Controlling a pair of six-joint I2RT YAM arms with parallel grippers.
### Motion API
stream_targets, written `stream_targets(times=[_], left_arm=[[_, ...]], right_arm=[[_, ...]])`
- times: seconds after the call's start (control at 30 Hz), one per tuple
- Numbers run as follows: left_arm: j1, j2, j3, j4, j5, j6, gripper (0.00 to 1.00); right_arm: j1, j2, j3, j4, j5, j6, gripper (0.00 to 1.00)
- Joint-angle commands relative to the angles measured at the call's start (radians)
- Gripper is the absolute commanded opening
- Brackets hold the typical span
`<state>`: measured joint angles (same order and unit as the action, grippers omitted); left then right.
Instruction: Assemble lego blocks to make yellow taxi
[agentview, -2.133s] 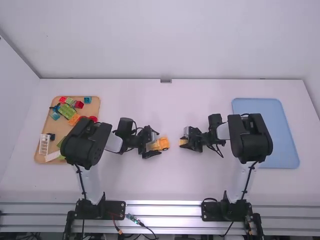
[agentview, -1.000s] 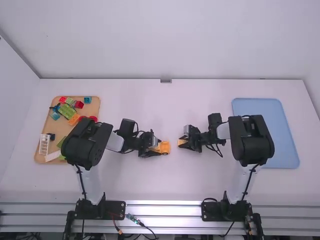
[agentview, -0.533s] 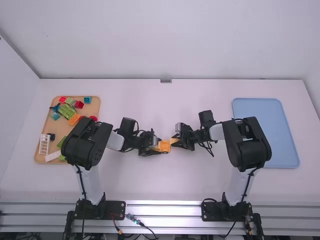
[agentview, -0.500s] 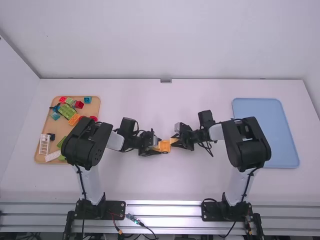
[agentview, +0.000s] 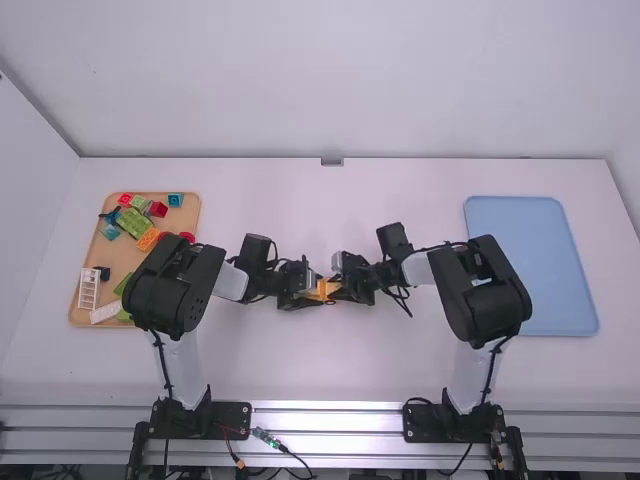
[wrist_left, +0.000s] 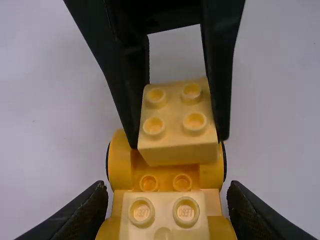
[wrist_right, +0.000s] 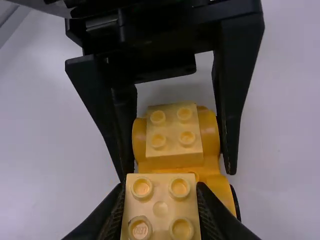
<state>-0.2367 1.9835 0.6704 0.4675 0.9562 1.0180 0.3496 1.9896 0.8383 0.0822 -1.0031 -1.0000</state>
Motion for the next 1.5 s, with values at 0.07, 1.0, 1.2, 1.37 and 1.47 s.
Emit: stream_targets(times=[0.07,1.0,1.2,1.37,1.47], left_arm=[[0.000,0.018,-0.008,-0.016,-0.084,0.015,0.49],[-0.027,0.018,-0.007,-0.037,-0.084,0.022,0.49],[-0.028,0.018,-0.008,-0.037,-0.085,0.022,0.48],[-0.022,0.018,-0.007,-0.037,-0.086,0.022,0.48],[-0.026,0.018,-0.007,-0.037,-0.086,0.022,0.47]], right_arm=[[0.019,-0.026,0.013,0.017,0.041,0.002,0.24],[0.032,-0.026,0.013,0.076,0.084,0.050,0.22],[0.032,-0.026,0.013,0.078,0.087,0.054,0.31],[0.031,-0.026,0.013,0.079,0.084,0.053,0.47],[0.031,-0.026,0.013,0.079,0.084,0.054,0.52]])
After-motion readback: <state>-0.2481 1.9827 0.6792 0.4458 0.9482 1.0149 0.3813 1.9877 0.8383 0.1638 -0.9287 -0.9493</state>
